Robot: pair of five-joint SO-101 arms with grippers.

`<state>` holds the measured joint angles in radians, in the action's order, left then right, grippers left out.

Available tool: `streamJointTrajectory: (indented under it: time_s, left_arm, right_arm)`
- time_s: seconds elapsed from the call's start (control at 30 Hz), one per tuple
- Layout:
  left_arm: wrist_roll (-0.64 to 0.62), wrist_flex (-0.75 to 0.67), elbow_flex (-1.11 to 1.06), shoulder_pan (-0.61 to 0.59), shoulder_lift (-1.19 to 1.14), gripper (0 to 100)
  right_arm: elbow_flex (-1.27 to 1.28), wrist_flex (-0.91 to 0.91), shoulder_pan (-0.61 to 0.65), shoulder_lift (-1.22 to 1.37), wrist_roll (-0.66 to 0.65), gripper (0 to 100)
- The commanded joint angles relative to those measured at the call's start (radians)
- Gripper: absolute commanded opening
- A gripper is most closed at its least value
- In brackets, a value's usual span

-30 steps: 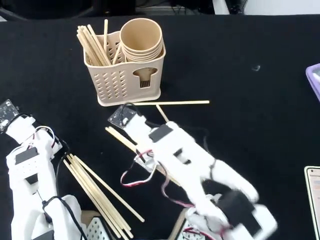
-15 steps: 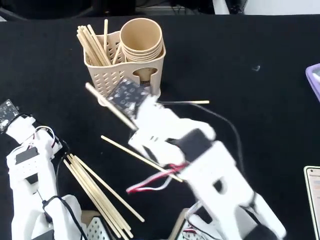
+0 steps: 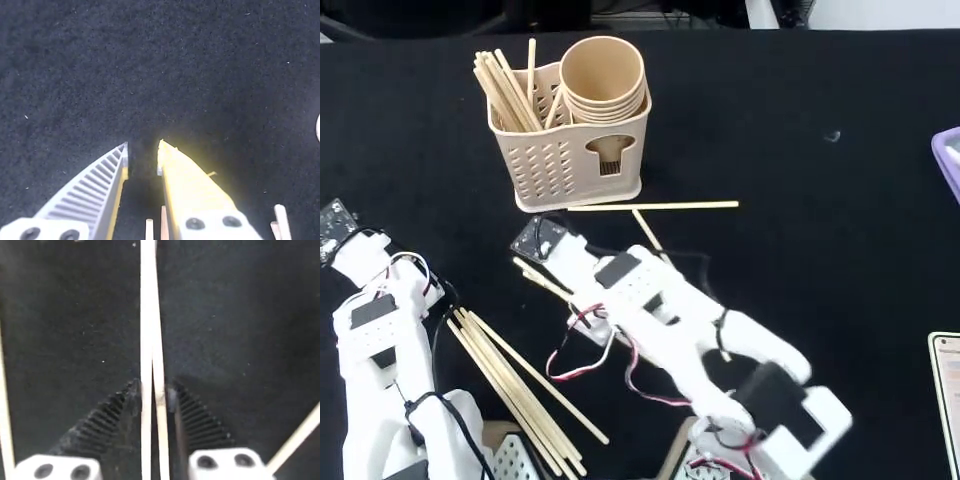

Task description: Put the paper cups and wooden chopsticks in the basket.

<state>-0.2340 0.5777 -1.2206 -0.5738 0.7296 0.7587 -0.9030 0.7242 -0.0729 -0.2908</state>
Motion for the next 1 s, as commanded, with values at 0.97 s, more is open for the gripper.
streamJointTrajectory:
  time_s: [0.97]
  left_arm:
    - [-0.008,-0.018,0.002,-0.008,0.021,11]
  right_arm:
    - [-0.12,-0.103,-0.104,-0.358,-0.141,1.0]
